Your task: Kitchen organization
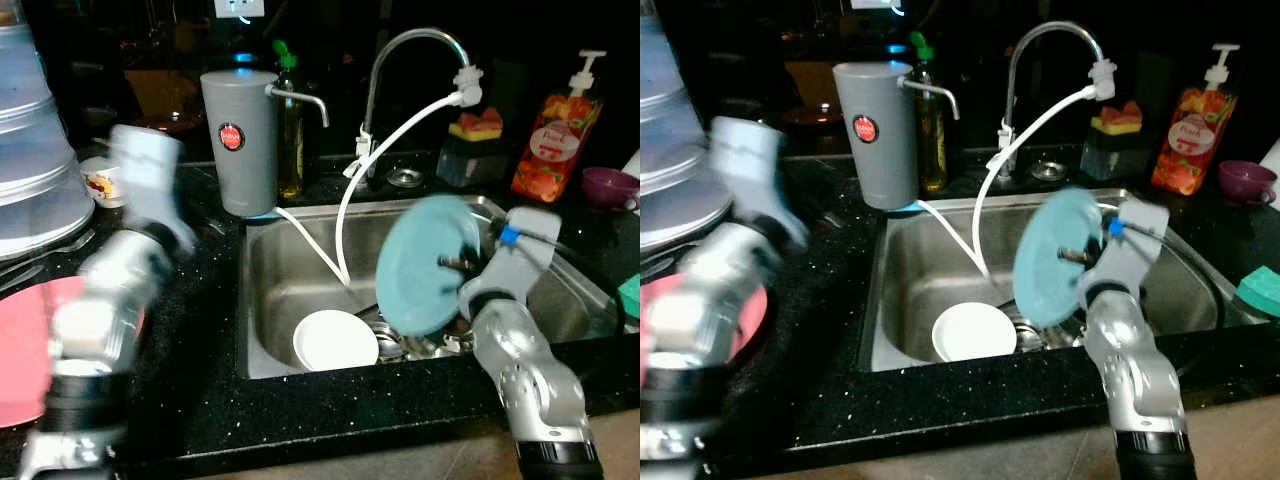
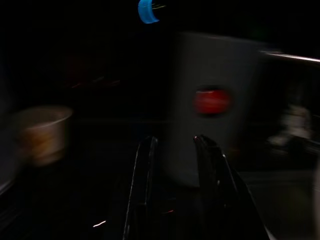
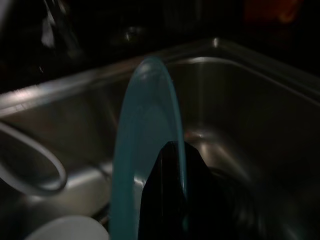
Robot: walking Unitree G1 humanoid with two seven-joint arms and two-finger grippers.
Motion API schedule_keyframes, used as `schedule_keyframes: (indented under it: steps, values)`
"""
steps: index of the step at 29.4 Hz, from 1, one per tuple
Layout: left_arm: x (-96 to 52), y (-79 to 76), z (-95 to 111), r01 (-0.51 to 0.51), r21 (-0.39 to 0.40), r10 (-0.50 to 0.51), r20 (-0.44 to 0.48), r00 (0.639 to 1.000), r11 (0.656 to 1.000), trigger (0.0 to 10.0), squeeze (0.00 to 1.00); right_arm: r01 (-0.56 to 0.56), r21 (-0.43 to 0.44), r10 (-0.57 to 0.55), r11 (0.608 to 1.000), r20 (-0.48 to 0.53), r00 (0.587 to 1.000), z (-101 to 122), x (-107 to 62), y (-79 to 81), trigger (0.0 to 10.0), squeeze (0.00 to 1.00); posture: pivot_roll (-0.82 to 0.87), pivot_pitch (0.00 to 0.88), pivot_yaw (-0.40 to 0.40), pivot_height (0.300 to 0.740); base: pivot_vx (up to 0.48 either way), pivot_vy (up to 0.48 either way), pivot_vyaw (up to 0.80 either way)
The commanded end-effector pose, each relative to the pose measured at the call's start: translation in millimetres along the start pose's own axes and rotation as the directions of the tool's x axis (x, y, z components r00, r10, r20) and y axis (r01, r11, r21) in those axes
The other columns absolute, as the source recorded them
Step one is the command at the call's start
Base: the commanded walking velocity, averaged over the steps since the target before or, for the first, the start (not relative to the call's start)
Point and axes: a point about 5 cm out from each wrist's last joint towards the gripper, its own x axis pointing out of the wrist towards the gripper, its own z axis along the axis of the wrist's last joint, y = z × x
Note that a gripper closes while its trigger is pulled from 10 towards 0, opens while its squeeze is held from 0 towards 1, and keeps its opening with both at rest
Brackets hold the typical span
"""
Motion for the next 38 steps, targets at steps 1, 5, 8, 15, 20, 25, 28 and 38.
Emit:
schedule_keyframes:
  steps: [1,5,8,15,20,25,28,38]
  values:
    - [-4.5,23.4,-16.1,-0.131,0.013,0.132,-0.158,0.979,0.991,10.0,0.00,-0.050,-0.044,0.049,0.998,-0.014,0.999,-3.7,3.6,11.2,10.0,0.15,0.12,0.108,-0.017,0.740,0.000,0.000,0.00]
    - [-15.4,50.4,-23.0,-0.275,0.094,0.290,-0.248,0.924,0.957,10.0,0.00,-0.105,-0.062,0.100,0.992,-0.080,0.992,-15.8,4.5,23.3,10.0,1.00,0.14,0.105,-0.022,0.740,0.000,0.000,0.00]
    - [-28.2,71.0,-25.2,-0.368,0.143,0.393,-0.268,0.880,0.919,10.0,0.00,-0.152,-0.004,0.152,0.988,-0.071,0.986,-15.9,2.3,33.3,10.0,1.00,0.15,0.108,-0.024,0.740,0.000,0.000,0.00]
    - [-53.1,108.8,-18.4,-0.545,0.185,0.575,-0.273,0.771,0.818,10.0,0.00,-0.208,0.202,0.191,0.957,0.102,0.976,10.5,-2.2,37.8,10.0,0.00,0.16,0.122,-0.018,0.740,0.000,0.000,0.00]
    - [-82.0,144.0,-7.8,-0.679,0.289,0.738,-0.237,0.632,0.675,10.0,0.00,-0.241,0.328,0.169,0.913,0.234,0.958,33.6,-6.7,31.3,10.0,0.00,0.15,0.128,-0.008,0.740,0.000,0.000,0.00]
    - [-116.8,167.3,-10.4,-0.755,0.387,0.849,-0.234,0.474,0.529,10.0,0.00,-0.248,0.346,0.160,0.905,0.264,0.951,38.7,-9.2,28.4,10.0,0.00,0.16,0.132,0.000,0.740,0.000,0.000,0.00]
    - [-127.8,164.2,-23.1,-0.764,0.337,0.831,-0.304,0.465,0.551,10.0,0.00,-0.250,0.351,0.160,0.902,0.266,0.951,38.2,-9.1,28.1,10.0,0.00,0.16,0.132,0.000,0.740,0.000,0.000,0.00]
    - [-146.9,147.6,-32.6,-0.828,0.039,0.790,-0.325,0.519,0.560,10.0,1.00,-0.272,0.368,0.174,0.889,0.277,0.945,39.5,-8.5,32.2,10.0,0.00,0.20,0.140,-0.005,0.740,0.000,0.000,0.00]
